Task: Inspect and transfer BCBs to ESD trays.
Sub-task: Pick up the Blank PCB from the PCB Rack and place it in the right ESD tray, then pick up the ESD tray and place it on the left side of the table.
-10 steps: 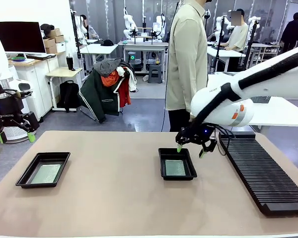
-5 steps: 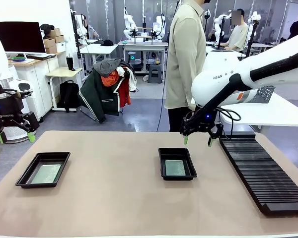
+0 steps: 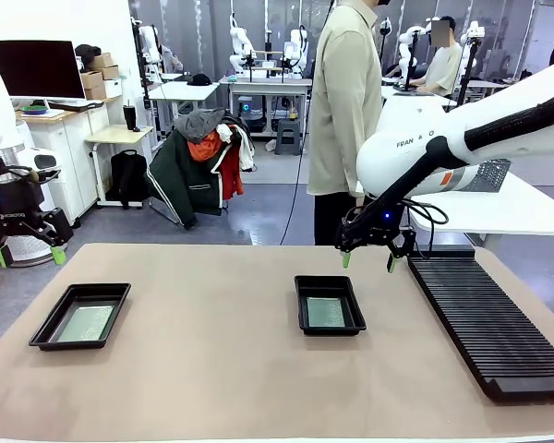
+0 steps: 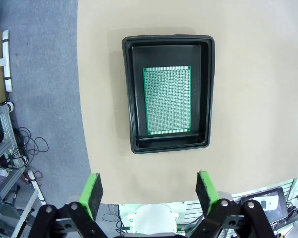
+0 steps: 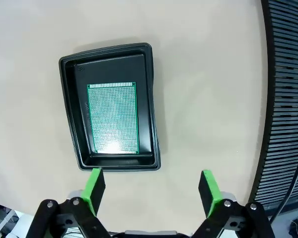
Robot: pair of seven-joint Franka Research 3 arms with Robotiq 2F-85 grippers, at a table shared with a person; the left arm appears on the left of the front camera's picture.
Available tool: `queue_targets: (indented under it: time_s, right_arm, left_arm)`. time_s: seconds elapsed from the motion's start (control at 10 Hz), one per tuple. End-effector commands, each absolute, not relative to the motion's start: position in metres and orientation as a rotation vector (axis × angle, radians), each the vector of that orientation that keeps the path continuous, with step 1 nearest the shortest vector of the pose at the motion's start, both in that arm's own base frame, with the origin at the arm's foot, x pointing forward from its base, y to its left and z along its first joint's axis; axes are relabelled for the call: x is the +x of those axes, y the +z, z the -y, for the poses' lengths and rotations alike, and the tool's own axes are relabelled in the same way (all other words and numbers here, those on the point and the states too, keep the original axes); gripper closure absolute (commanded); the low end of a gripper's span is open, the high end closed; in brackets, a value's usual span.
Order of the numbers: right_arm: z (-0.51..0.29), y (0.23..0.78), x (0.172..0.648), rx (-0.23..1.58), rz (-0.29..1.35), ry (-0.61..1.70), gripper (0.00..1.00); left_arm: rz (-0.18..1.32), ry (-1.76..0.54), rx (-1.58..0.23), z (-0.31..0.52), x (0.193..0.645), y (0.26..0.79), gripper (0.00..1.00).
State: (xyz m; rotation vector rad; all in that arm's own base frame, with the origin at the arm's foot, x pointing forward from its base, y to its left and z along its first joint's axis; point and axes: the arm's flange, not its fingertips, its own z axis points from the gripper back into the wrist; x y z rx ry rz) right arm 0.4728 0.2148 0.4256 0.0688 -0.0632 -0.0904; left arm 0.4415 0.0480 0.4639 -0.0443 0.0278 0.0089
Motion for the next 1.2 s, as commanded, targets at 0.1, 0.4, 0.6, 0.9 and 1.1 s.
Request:
queue_targets:
  time_s: [0.1, 0.4, 0.6, 0.9, 1.1]
  right_arm:
    - [-0.2165, 0.4262, 0.4713, 0.068, 0.064, -0.087, 0.00]
    - [-0.2165, 0.4262, 0.4713, 0.068, 0.064, -0.087, 0.00]
    - [-0.2165, 0.4262, 0.4713, 0.068, 0.064, -0.087, 0.00]
    - [-0.2165, 0.4262, 0.4713, 0.068, 0.064, -0.087, 0.00]
    - [-0.2165, 0.4262, 0.4713, 0.068, 0.064, -0.087, 0.00]
  left_arm:
    - [-0.026, 0.008, -0.045, -0.0487, 0.4419, 0.4631, 0.00]
    - [-0.026, 0.008, -0.045, -0.0487, 0.4419, 0.4631, 0.00]
    - [-0.026, 0.008, -0.045, -0.0487, 0.4419, 0.4631, 0.00]
    - [-0.026, 0.008, -0.045, -0.0487, 0.4419, 0.4631, 0.00]
    - [-0.026, 0.008, -0.045, -0.0487, 0.4419, 0.4631, 0.00]
